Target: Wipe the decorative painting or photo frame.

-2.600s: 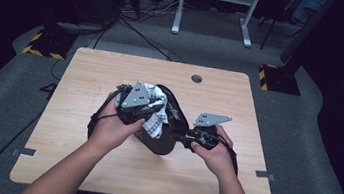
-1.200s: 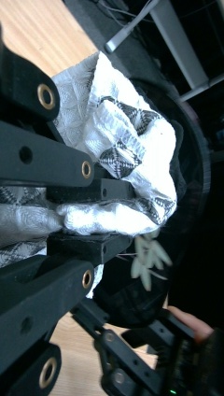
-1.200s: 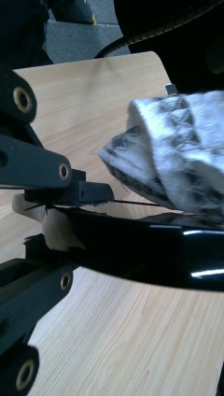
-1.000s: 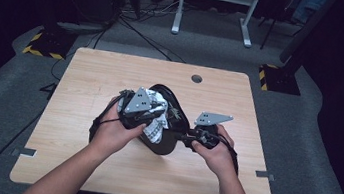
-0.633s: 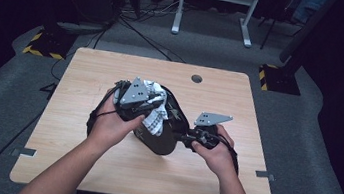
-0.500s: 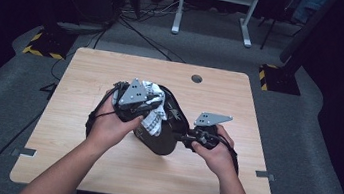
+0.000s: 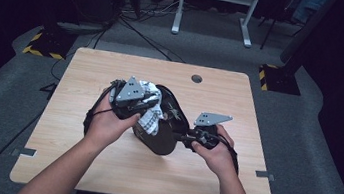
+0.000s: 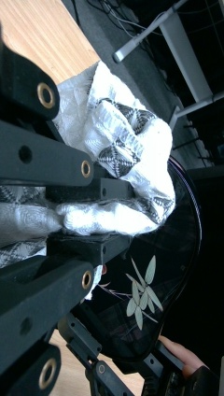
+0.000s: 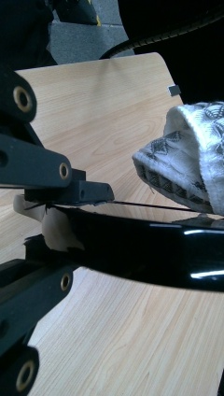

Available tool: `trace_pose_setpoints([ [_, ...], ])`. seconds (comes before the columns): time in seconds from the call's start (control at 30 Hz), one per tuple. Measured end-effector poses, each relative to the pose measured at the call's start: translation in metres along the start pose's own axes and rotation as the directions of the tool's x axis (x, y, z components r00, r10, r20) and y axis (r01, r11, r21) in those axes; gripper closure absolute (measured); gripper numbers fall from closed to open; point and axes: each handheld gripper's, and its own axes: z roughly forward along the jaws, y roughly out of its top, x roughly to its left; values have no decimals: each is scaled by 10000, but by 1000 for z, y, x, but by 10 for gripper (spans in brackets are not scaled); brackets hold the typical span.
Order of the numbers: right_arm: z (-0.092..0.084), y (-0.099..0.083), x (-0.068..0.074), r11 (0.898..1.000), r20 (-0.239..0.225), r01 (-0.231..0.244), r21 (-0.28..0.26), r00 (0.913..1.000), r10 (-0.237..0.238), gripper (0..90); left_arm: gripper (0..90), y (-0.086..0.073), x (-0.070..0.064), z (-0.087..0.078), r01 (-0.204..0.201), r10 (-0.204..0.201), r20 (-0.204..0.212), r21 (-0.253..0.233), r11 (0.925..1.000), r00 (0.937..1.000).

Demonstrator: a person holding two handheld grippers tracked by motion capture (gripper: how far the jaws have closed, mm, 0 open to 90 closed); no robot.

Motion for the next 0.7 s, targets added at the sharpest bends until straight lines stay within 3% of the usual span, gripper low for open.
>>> trace_pose_setpoints([
  [0.17,0,0,0,10000,1,7,1,10000,-7,774,780,-11,2,3,21,-19,-83,192,9998,10000],
  [0.33,0,0,0,10000,13,-40,-16,10000,41,772,779,-24,8,6,316,-315,-40,432,9986,9995],
  [0.43,1,0,1,10000,21,-50,-25,10000,50,771,778,-23,11,4,455,-451,-100,505,9977,9989],
  [0.6,1,0,2,10000,-16,-63,-19,10000,63,773,777,-12,9,-2,160,-156,-204,206,9997,9997],
  [0.7,1,1,2,10000,41,3,-3,10000,-3,772,778,-14,10,-1,255,-252,-177,165,9995,9995],
])
